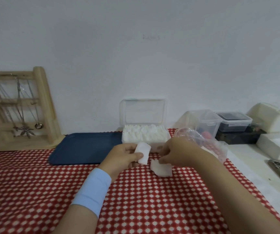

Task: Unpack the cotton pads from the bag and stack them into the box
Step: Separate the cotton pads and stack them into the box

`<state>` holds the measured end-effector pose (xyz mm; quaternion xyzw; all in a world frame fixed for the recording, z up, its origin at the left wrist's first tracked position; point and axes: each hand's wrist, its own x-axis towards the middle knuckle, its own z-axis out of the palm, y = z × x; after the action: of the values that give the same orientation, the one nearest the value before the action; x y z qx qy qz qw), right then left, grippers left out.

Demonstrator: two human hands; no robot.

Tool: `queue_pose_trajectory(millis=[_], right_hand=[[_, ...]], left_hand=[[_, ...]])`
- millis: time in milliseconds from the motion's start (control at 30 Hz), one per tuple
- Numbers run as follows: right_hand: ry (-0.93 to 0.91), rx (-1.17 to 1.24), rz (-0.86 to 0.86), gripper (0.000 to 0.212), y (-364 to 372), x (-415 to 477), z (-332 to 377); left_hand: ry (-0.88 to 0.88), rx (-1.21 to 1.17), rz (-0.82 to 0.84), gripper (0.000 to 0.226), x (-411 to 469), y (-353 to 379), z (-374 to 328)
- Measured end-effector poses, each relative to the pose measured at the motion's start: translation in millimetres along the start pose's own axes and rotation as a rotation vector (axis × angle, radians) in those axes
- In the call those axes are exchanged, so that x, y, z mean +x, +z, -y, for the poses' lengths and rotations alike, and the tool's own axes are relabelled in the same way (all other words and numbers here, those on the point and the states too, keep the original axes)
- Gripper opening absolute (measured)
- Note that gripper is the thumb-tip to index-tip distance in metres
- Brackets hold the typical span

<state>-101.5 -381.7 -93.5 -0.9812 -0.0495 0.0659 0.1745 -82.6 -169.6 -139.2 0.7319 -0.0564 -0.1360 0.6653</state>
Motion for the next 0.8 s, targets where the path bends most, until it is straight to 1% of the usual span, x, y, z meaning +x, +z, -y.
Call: queue_pose_trajectory(millis=[67, 100, 133, 167, 200, 267, 333, 367, 400, 467, 533, 600, 667, 800], right_hand=[[0.042, -0.093, 0.074, 0.048, 5.7, -0.5, 5.7], [0.052, -0.088, 0.094, 0.055, 8.3, 0.0, 7.8], [0.051, -0.067, 0.101, 0.056, 9.5, 0.0, 9.4], [0.04, -0.038, 0.099, 0.05, 9.9, 0.5, 9.8], [0.021, -0.005, 0.097, 0.041, 9.3, 0.3, 9.3], [-0.024, 0.075, 0.103, 0.025, 6.7, -0.6, 8.6], [-0.059, 0.201, 0.062, 0.016, 1.5, -2.1, 5.9], [-0.07, 0.307, 0.028, 0.012, -1.1, -3.1, 4.6], [-0.071, 0.451, 0.008, 0.008, -3.4, -4.4, 3.9], [-0.06, 0.735, 0.0, 0.012, -5.9, -6.4, 5.2], [-0.061, 0.864, -0.019, 0.016, -5.1, -6.8, 8.5], [-0.064, 0.878, -0.045, 0.018, -1.7, -6.0, 12.6], [-0.054, 0.83, -0.078, 0.024, -0.6, -6.4, 16.1], [-0.036, 0.785, -0.146, 0.02, -1.2, -6.6, 18.4]], left_hand=[[-0.024, -0.08, -0.017, 0.021, -1.1, -1.8, 1.8], [-0.04, -0.14, -0.019, 0.019, -2.2, -1.9, 2.8], [-0.058, -0.202, -0.025, 0.017, -3.1, -1.1, 3.2], [-0.076, -0.256, -0.038, 0.015, -4.1, -0.2, 3.5], [-0.088, -0.293, -0.054, 0.014, -5.6, 1.2, 3.4], [-0.085, -0.303, -0.088, 0.013, -7.1, 3.8, 3.9], [-0.06, -0.287, -0.125, 0.012, -6.9, 7.0, 5.2], [-0.045, -0.292, -0.145, 0.013, -6.5, 9.1, 5.5], [-0.036, -0.309, -0.166, 0.015, -6.0, 10.8, 5.9], [-0.03, -0.349, -0.192, 0.02, -5.5, 14.2, 5.7], [-0.03, -0.347, -0.183, 0.022, -6.1, 16.9, 4.5], [-0.025, -0.347, -0.156, 0.019, -8.0, 19.7, 3.0], [-0.022, -0.387, -0.153, 0.017, -9.9, 21.5, 1.2], [-0.06, -0.521, -0.07, 0.02, -11.9, 21.9, -3.2]])
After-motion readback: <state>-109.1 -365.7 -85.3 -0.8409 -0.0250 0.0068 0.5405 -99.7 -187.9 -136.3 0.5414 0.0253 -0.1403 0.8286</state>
